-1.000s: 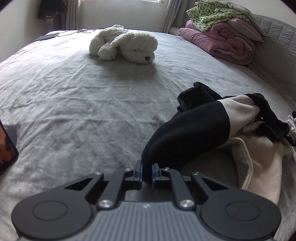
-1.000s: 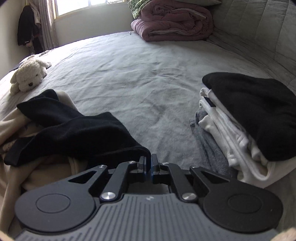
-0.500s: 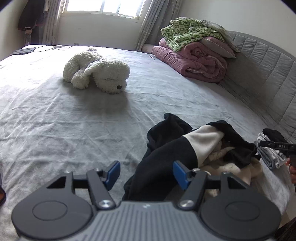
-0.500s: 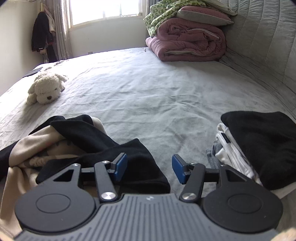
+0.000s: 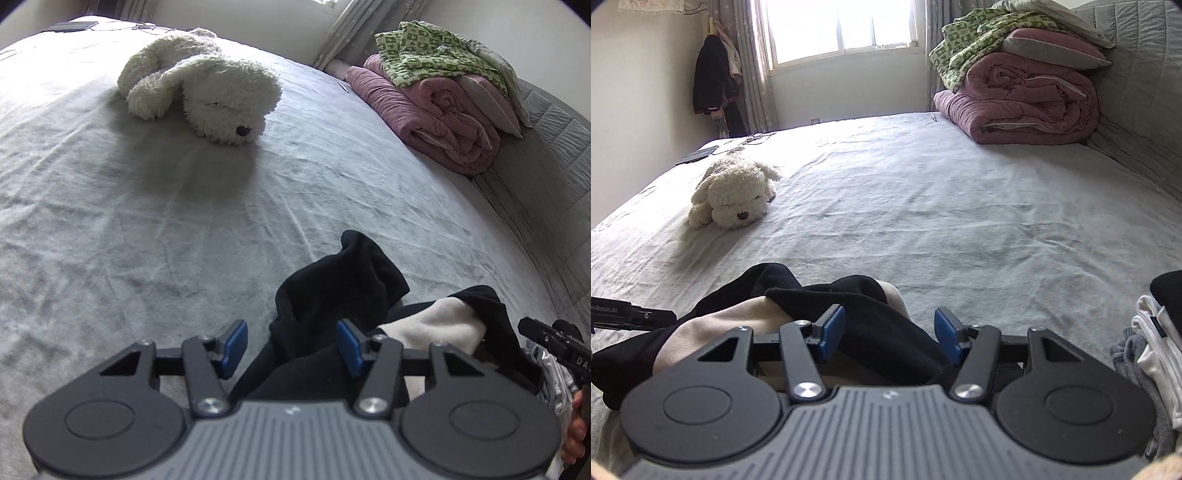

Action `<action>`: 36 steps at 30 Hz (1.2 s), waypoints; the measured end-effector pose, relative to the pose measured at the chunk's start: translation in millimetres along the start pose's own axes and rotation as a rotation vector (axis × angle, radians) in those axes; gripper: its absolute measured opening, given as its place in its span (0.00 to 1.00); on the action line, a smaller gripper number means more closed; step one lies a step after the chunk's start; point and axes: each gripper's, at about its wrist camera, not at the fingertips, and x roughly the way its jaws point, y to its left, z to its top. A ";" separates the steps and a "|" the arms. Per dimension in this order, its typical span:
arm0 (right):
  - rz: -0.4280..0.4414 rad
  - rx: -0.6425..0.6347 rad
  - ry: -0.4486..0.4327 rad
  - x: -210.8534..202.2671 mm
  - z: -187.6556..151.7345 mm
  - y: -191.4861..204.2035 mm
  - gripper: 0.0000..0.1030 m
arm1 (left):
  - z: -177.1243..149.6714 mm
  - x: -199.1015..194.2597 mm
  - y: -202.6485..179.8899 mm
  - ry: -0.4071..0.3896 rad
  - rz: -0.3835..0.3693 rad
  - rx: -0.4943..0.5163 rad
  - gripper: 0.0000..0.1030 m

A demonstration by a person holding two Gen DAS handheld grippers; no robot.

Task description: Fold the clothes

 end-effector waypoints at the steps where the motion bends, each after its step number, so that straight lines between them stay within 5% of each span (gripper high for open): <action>1: 0.006 -0.008 -0.001 3.6 -0.1 2.3 0.56 | -2.3 5.5 2.1 0.015 0.005 -0.011 0.44; 7: 0.041 -0.050 0.011 24.6 -5.0 13.3 0.56 | -9.1 12.4 7.4 -0.001 -0.002 -0.063 0.10; 14: 0.095 -0.143 -0.011 22.4 -11.2 31.6 0.56 | -9.5 -12.0 -5.8 -0.085 0.035 -0.024 0.08; 18: 0.067 -0.195 0.026 28.5 -17.7 34.7 0.17 | -7.6 -39.7 -9.8 -0.175 0.091 0.008 0.07; 28: 0.022 -0.133 -0.090 -24.8 -6.0 18.3 0.13 | -17.6 -115.5 18.7 -0.316 0.210 0.015 0.07; 36: 0.004 -0.118 -0.112 -61.9 -12.6 -7.8 0.05 | -47.5 -144.4 55.5 -0.260 0.275 -0.007 0.07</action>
